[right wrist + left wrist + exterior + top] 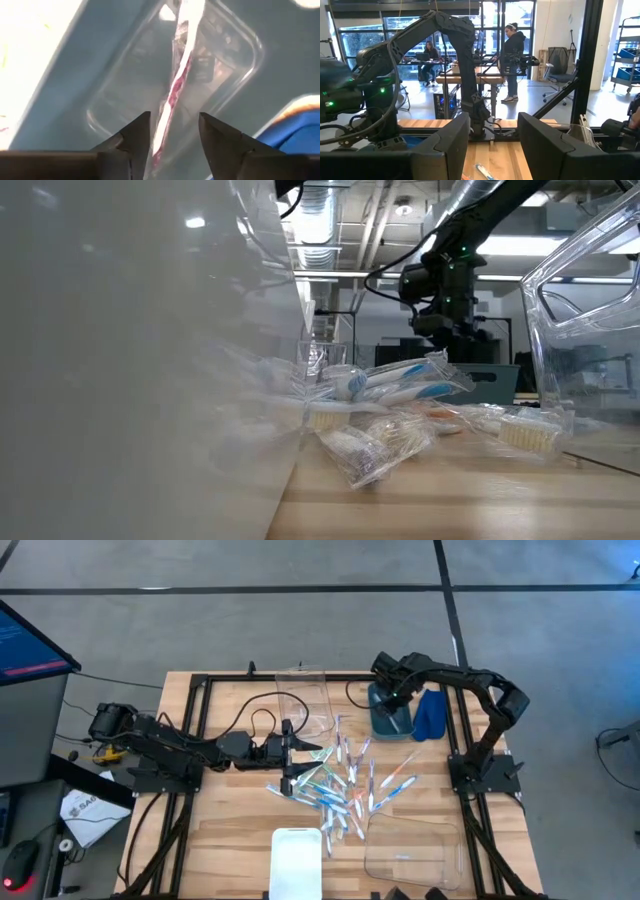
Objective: Pick & Place Toothbrushes
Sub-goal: Put the blue toothbrush into the white bin
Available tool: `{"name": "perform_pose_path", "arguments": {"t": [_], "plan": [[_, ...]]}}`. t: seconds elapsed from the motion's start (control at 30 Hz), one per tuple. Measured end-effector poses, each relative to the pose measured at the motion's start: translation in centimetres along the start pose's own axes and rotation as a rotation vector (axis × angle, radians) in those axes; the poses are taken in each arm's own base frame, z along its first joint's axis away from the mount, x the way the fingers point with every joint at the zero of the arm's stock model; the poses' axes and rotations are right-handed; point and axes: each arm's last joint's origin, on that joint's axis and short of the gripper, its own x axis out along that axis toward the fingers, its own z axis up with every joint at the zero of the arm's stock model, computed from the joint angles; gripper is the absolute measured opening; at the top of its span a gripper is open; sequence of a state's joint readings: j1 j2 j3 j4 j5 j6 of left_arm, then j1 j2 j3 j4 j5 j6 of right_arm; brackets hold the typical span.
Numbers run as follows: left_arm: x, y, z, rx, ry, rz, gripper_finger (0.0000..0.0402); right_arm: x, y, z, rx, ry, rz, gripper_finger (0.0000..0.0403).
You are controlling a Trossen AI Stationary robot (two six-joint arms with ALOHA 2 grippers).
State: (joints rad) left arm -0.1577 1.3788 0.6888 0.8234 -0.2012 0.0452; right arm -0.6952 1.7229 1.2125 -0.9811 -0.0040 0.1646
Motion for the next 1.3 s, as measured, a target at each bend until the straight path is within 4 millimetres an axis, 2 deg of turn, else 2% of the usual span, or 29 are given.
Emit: {"name": "perform_pose_path", "arguments": {"t": [0.13, 0.23, 0.37, 0.47, 0.6, 0.83, 0.97, 1.07, 1.17, 1.3], "plan": [[0.0, 0.0, 0.0, 0.000, 0.000, 0.000, 0.0163, -0.5, 0.1, 0.5, 0.001, -0.030, 0.005, 0.0165], [0.0, 0.0, 0.0, 0.000, 0.000, 0.000, 0.0163, -1.9, 0.2, 1.2, -0.006, -0.064, 0.010, 0.0156], [0.0, 0.0, 0.0, 0.000, 0.000, 0.000, 0.0163, -5.1, 0.6, 2.4, -0.049, -0.155, 0.023, 0.0137], [0.0, 0.0, 0.0, 0.000, 0.000, 0.000, 0.0163, -8.0, 1.5, 2.7, -0.101, -0.256, 0.039, 0.0123], [0.0, 0.0, -0.1, 0.001, 0.007, -0.001, 0.0163, -11.1, 3.5, 1.9, -0.191, -0.382, 0.070, 0.0110], [-0.1, -0.4, -0.1, 0.001, 0.015, -0.015, 0.0163, -14.1, 7.5, -1.3, -0.375, -0.475, 0.126, 0.0108], [-0.1, -0.4, -0.1, 0.001, 0.014, -0.015, 0.0163, -15.0, 10.1, -3.3, -0.467, -0.495, 0.169, 0.0108], [-0.1, -0.4, -0.1, 0.000, 0.015, -0.015, 0.0163, -14.8, 12.2, -4.8, -0.508, -0.476, 0.202, 0.0108], [-0.1, -0.6, -0.1, -0.004, 0.015, -0.020, 0.0163, -13.9, 14.0, -6.6, -0.565, -0.436, 0.222, 0.0108], [-0.2, -0.9, -0.2, -0.005, 0.020, -0.033, 0.0163, -11.5, 16.0, -8.8, -0.614, -0.406, 0.232, 0.0106]]}}
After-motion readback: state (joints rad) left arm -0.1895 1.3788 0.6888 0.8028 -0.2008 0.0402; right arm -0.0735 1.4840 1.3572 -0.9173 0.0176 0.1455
